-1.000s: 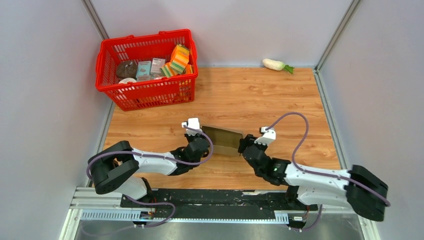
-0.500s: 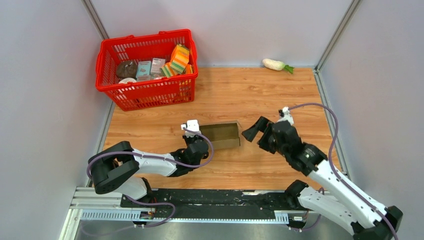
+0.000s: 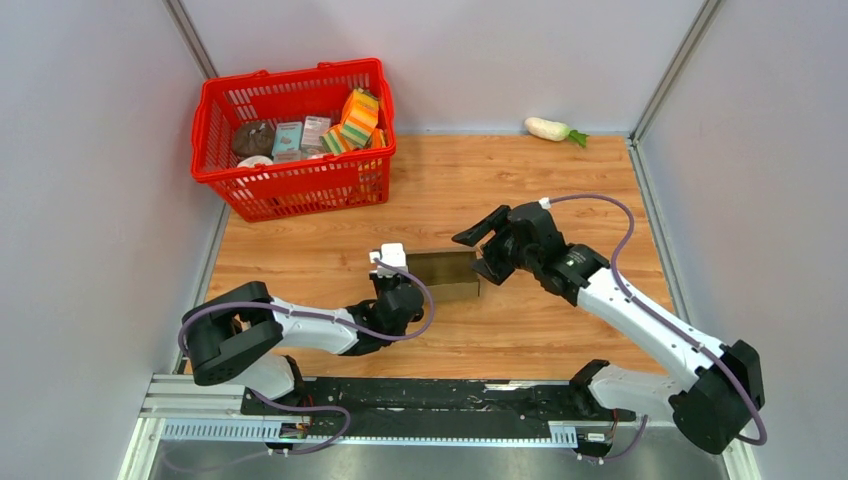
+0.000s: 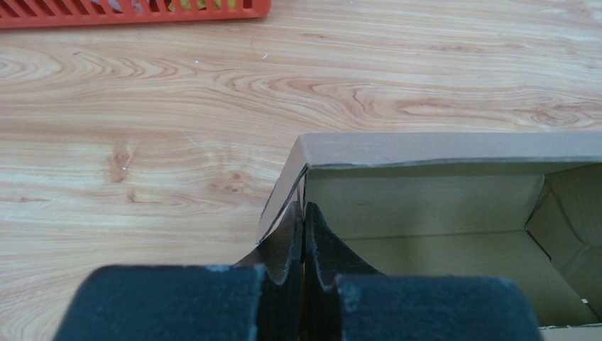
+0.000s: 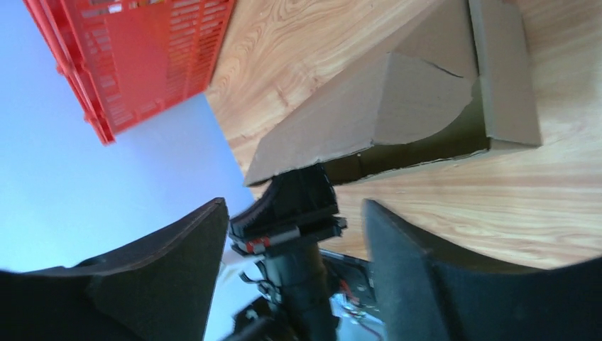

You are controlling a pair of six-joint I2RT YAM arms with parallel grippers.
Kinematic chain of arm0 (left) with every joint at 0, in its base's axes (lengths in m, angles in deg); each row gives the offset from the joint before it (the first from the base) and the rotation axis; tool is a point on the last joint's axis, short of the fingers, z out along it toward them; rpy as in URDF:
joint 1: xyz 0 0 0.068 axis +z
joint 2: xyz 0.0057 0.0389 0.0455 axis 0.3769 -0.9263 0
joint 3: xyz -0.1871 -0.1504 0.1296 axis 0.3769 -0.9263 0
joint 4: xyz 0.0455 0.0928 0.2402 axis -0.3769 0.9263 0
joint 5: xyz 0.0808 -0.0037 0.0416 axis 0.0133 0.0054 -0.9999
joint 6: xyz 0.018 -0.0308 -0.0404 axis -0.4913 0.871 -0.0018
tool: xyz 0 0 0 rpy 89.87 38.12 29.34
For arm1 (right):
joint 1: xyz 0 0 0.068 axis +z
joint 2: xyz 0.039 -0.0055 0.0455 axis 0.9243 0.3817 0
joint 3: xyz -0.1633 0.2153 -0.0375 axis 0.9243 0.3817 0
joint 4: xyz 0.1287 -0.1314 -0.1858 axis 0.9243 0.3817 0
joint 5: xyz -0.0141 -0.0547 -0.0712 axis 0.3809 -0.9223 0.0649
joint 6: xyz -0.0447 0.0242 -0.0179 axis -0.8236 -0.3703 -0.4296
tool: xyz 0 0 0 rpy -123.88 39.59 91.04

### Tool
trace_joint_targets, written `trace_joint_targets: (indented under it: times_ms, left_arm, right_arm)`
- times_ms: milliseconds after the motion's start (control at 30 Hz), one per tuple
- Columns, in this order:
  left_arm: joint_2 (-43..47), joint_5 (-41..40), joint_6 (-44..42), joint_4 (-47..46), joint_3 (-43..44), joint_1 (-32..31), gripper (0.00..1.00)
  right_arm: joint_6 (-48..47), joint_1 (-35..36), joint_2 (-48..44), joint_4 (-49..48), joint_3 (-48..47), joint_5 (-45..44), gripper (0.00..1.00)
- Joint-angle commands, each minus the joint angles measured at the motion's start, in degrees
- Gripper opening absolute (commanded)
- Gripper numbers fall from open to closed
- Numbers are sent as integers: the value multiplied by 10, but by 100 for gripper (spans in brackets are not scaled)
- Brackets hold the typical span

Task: Fold the paper box

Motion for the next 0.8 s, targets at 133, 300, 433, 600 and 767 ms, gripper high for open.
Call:
trace_joint_targets:
  times_ms: [133, 300, 433, 600, 767]
  left_arm:
    - [-13, -33, -10, 25, 17, -13, 0]
    - [-17, -43, -4, 25, 15, -18, 0]
    - [-13, -45, -8, 24, 14, -23, 1]
    - [16, -27, -2, 24, -17, -39, 29]
    - [122, 45, 4, 39, -100, -67, 47]
  right_arm:
    - [156, 4, 48, -80, 10, -41, 63]
    - [176, 5, 90, -109, 21, -38, 53]
    - [178, 5, 116, -162, 46, -38, 29]
    - [179, 3, 126, -213, 87, -33, 16]
    - [167, 2, 118, -229, 108, -34, 12]
